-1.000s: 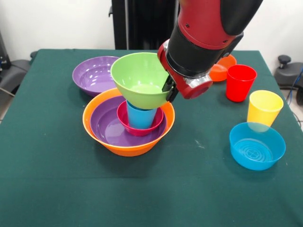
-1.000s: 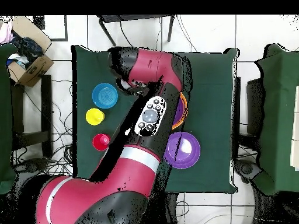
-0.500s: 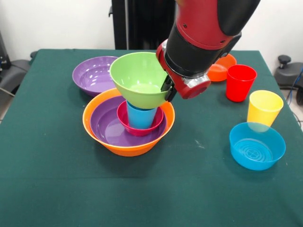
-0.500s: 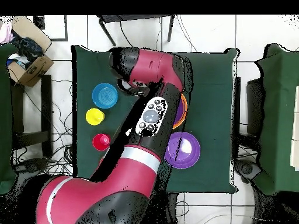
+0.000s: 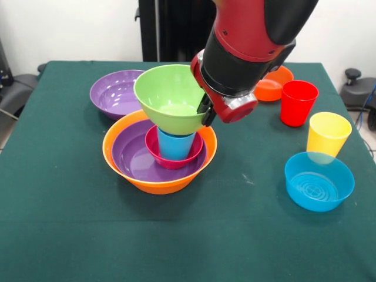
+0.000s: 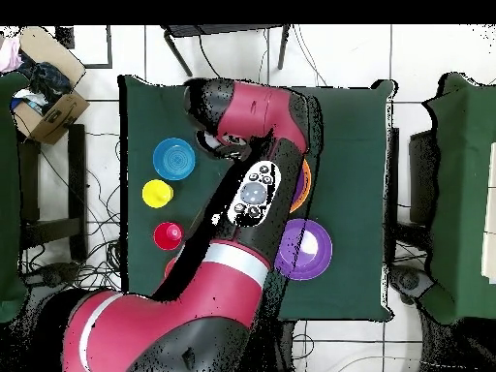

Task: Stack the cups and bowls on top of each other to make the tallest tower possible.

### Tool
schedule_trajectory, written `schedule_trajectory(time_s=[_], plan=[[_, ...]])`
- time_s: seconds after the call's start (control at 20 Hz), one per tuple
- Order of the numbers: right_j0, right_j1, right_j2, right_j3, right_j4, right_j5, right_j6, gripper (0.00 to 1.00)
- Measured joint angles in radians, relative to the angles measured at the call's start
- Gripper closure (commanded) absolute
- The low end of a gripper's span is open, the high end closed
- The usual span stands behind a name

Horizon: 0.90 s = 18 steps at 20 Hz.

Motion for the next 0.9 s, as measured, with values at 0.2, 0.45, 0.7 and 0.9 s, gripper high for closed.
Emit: schedule_trajectory(time_s=[0.2,0.45,0.7,0.9], plan=[[-0.007,0.001,0.000,0.000,0.000,-0.014,0.000,1.00],[-0.016,0.004,0.000,0.000,0.000,-0.038,0.000,1.00],[-0.020,0.009,0.000,0.000,0.000,-0.059,0.000,1.00],[-0.020,0.014,0.000,0.000,0.000,-0.058,0.000,1.00]])
